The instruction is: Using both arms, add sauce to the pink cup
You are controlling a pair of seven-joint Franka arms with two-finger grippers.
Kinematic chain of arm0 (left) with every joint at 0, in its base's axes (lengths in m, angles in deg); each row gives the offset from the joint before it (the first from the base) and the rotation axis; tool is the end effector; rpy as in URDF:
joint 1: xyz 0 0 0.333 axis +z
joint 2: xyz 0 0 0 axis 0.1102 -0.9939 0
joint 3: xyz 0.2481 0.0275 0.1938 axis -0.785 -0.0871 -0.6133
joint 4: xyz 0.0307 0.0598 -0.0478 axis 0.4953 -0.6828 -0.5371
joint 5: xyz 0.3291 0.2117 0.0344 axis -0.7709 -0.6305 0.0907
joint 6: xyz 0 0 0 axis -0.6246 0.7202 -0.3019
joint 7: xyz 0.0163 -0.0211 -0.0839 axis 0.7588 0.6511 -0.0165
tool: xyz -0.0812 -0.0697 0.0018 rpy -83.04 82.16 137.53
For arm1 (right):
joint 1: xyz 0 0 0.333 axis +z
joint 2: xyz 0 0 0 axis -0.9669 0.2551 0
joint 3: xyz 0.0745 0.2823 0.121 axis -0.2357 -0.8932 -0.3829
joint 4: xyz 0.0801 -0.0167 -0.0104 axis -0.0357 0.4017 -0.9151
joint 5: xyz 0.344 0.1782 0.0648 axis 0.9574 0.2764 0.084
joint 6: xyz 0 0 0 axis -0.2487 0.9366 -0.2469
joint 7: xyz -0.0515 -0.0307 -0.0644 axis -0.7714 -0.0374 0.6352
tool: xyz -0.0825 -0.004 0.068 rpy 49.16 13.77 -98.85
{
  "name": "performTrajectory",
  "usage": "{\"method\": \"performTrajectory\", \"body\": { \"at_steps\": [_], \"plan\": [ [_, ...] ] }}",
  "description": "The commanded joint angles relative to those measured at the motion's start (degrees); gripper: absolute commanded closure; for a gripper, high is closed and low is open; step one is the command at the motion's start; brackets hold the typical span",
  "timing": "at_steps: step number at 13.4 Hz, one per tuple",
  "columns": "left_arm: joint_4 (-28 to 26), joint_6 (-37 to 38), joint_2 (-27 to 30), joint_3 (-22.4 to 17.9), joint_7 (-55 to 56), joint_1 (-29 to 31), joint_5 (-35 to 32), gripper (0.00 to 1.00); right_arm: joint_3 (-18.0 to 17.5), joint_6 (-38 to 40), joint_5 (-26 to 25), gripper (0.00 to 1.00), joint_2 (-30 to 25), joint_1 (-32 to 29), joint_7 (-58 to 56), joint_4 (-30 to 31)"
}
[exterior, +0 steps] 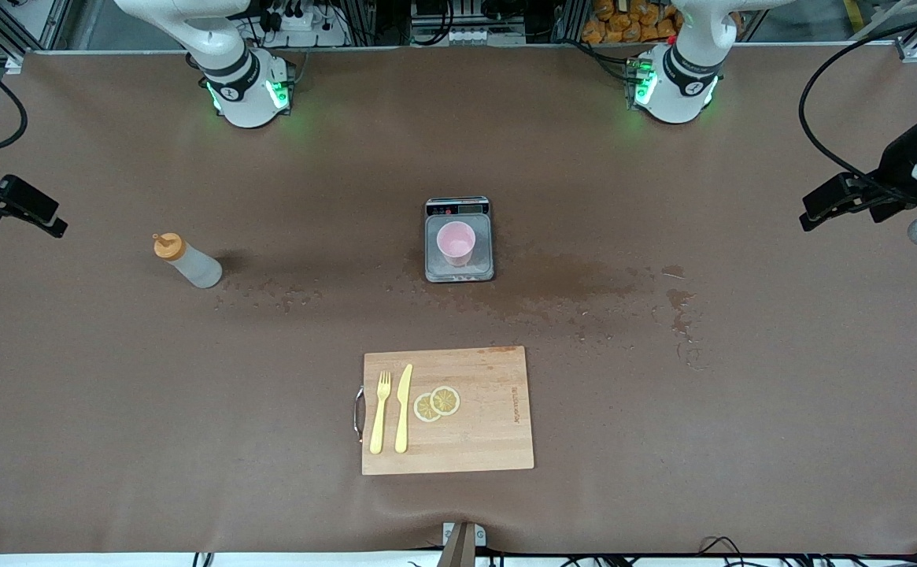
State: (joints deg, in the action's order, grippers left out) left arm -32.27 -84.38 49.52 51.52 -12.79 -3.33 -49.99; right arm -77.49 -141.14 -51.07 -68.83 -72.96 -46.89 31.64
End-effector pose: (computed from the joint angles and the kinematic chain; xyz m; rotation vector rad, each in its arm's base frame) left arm 0.5648 -0.0546 0.6376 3.1207 0.1879 0.0279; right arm 0.5560 -0.0216 0.6350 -3.1016 0.2430 -0.1404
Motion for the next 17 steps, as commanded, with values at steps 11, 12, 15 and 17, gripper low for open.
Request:
{"method": "performTrajectory", "body": {
  "at_steps": [11,12,15,17],
  "plan": [
    [1.1,3.5,1.3,-0.1,-0.3,0.0,-0.1,0.0,0.5,-2.9,-1.4,0.0,-1.6,1.4,0.2,3.8],
    [1.1,4.1,1.3,-0.1,-0.3,0.0,-0.3,0.0,0.5,-2.9,-1.4,0.0,-1.6,1.4,0.2,3.8],
    [2.9,6.7,1.2,-0.2,-0.3,0.0,-0.5,0.0,0.5,-2.9,-1.5,0.0,-1.6,1.5,0.1,3.8],
    [2.9,7.6,1.2,-0.3,-0.3,0.0,-0.6,0.0,0.5,-2.9,-2.1,0.0,-1.6,1.6,0.1,3.4]
  ]
}}
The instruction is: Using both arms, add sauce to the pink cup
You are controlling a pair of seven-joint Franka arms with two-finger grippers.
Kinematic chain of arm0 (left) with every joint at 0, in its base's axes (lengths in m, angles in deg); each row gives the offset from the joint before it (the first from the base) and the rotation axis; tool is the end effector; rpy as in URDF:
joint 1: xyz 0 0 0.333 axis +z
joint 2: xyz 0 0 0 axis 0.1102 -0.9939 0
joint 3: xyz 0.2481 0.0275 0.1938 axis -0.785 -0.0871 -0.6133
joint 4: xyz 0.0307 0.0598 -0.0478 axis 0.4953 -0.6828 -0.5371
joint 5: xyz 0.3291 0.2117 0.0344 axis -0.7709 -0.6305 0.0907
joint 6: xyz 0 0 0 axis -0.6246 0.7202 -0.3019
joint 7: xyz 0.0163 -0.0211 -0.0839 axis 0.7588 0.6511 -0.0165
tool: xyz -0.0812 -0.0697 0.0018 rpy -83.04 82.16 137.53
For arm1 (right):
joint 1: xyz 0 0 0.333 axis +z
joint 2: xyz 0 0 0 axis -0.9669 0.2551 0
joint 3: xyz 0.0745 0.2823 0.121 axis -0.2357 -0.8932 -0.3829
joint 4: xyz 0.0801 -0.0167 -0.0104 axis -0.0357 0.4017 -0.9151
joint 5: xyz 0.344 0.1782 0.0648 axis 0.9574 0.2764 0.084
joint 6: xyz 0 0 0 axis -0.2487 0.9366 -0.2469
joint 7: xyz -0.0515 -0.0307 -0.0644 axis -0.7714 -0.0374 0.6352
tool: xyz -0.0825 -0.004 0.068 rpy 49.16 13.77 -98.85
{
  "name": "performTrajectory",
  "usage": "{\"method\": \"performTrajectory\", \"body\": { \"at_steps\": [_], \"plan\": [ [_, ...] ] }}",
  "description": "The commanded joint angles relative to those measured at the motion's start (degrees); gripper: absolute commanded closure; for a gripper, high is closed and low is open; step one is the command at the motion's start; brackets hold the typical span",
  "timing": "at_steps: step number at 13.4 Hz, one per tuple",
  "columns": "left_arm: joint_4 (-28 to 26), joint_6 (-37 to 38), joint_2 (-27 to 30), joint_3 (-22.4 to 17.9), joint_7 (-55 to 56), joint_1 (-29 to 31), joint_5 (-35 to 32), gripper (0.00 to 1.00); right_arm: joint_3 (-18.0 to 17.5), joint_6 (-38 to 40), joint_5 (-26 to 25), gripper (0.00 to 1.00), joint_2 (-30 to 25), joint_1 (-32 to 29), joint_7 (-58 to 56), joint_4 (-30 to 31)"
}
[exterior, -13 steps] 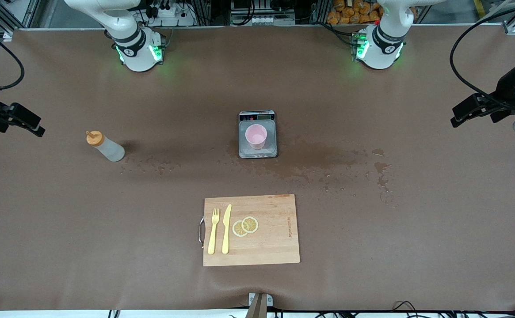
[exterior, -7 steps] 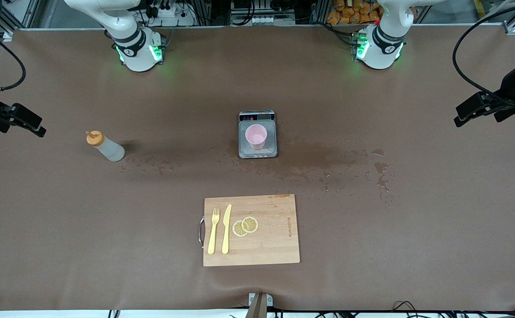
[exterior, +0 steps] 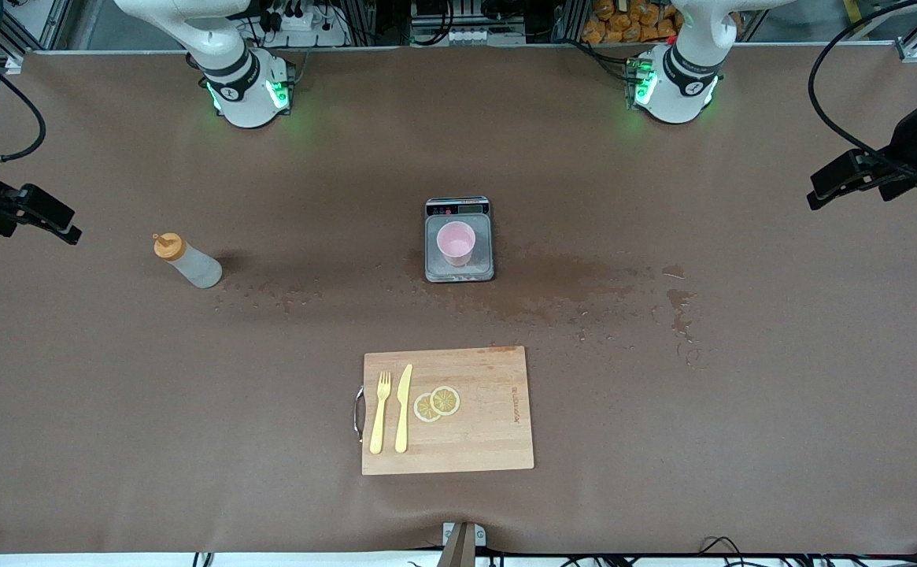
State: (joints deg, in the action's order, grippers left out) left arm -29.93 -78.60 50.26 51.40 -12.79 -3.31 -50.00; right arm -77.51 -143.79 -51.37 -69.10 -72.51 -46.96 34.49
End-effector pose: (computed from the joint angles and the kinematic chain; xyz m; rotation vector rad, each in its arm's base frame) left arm 0.5501 -0.0524 0.6549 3.1299 0.1914 -0.0447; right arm 0.5581 -0.0178 0.6181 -3.1071 0.2295 -0.1426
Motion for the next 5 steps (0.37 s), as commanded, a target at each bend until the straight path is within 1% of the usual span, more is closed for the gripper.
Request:
{"method": "performTrajectory", "body": {
  "at_steps": [1,3,5],
  "plan": [
    [0.6,2.8,0.6,0.0,-0.3,-0.1,-1.6,0.0,0.5,-0.2,-2.9,0.0,-1.3,1.3,0.1,0.5],
    [0.6,3.4,0.6,0.1,-0.4,-0.5,-4.1,0.0,0.5,-0.2,-3.4,0.0,-1.3,1.6,0.2,0.5],
    [0.6,3.4,0.6,0.1,-0.4,-0.3,-3.5,0.0,0.5,-0.1,-3.4,0.0,-1.3,1.6,0.2,0.6]
  ]
}}
